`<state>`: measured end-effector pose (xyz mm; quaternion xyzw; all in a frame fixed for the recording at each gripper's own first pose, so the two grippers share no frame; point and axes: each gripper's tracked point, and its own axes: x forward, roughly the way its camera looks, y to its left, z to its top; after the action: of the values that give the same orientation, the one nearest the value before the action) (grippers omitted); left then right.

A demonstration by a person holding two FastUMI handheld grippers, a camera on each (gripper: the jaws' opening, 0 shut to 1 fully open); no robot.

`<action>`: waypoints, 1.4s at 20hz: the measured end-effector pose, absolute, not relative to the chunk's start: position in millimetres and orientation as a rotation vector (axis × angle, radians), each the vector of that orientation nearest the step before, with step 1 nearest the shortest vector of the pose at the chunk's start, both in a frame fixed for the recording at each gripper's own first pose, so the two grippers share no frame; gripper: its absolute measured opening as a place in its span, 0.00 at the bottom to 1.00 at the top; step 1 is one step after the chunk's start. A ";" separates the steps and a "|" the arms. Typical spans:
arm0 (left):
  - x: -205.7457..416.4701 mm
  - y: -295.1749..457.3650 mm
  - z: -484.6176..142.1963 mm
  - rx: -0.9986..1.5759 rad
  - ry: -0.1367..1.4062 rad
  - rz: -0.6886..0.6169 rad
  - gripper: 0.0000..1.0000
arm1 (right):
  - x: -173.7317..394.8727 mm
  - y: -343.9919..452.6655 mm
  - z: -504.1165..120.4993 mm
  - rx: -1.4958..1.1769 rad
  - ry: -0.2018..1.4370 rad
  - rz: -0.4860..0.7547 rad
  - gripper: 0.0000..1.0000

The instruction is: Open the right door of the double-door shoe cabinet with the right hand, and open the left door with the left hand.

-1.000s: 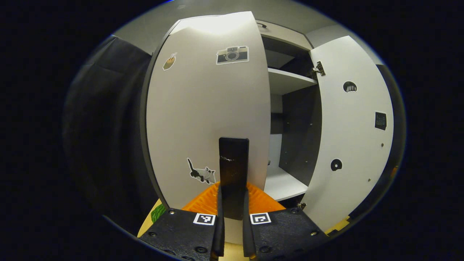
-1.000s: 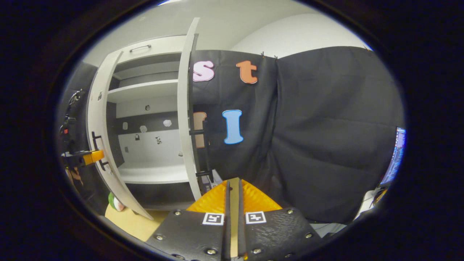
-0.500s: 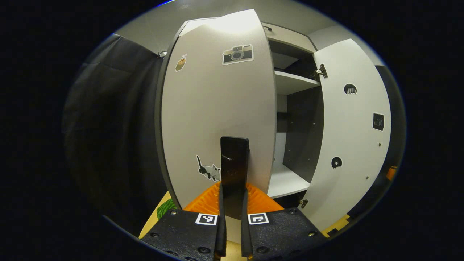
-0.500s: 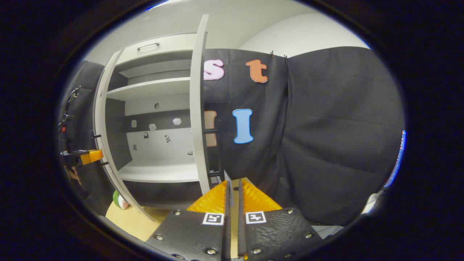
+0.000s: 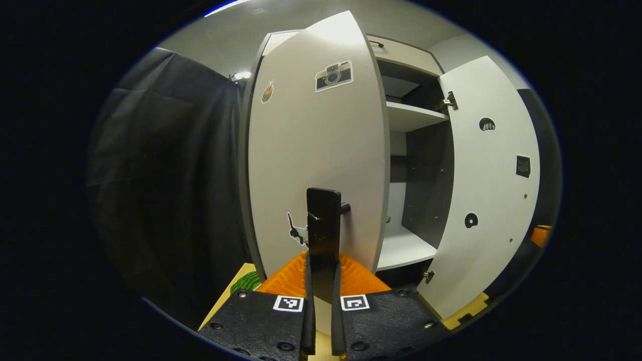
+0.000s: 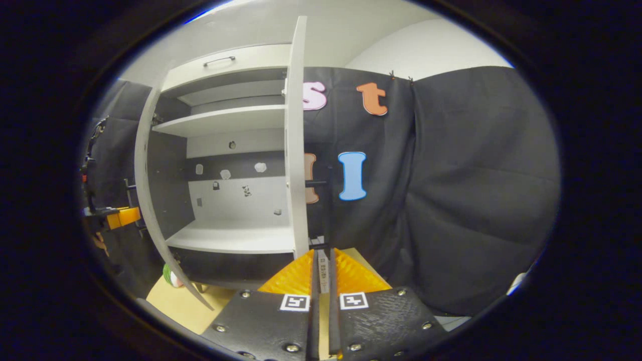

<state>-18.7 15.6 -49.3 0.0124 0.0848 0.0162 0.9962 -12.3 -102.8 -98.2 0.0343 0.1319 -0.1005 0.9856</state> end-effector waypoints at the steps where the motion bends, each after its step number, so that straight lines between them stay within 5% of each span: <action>1: -20.2 17.5 -48.6 0.023 0.172 0.039 0.13 | -9.5 -100.3 -98.9 0.068 0.264 -0.193 0.08; 28: -45.9 51.5 -44.4 0.061 0.158 0.208 0.00 | 6.3 -69.4 -93.9 0.028 0.246 -0.102 0.09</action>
<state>-45.9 51.5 -44.4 0.0304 0.0790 0.1035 0.9910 6.3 -69.4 -93.9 0.0140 0.1226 -0.0509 0.9911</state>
